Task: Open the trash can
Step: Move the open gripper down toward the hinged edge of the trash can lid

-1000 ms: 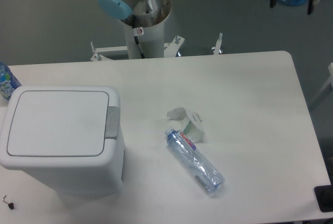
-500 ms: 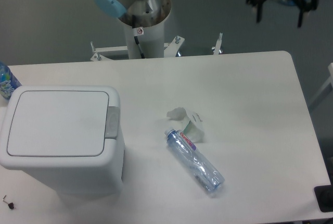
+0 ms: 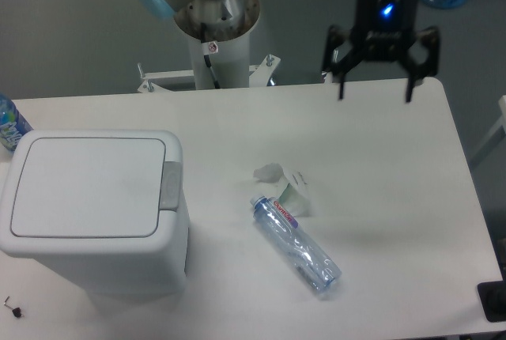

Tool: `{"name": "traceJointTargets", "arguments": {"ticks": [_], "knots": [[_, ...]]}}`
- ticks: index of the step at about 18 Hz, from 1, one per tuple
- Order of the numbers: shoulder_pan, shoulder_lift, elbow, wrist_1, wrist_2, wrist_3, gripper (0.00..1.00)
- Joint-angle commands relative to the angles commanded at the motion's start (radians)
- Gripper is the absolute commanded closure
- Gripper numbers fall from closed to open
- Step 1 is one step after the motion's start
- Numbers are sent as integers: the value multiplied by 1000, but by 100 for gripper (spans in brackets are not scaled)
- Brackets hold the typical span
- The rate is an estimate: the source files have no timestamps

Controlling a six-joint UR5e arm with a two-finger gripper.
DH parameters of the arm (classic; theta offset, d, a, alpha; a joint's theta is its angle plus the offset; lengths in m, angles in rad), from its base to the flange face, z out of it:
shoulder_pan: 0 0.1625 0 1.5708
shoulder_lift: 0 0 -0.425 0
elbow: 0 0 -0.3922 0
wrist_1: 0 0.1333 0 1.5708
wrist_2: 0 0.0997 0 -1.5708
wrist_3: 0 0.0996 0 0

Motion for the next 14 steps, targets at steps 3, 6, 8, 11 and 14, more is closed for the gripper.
{"name": "traceJointTargets", "arguments": {"ticks": [3, 6, 8, 11, 14], "knots": [[-49, -25, -3, 54, -2, -161, 0], [-83, -40, -3, 101, -35, -252, 0], [-92, -42, -5, 108, -51, -299, 0], [-120, -42, -11, 108, -60, -346, 0], [-149, -40, -26, 108, -60, -376, 0]]}}
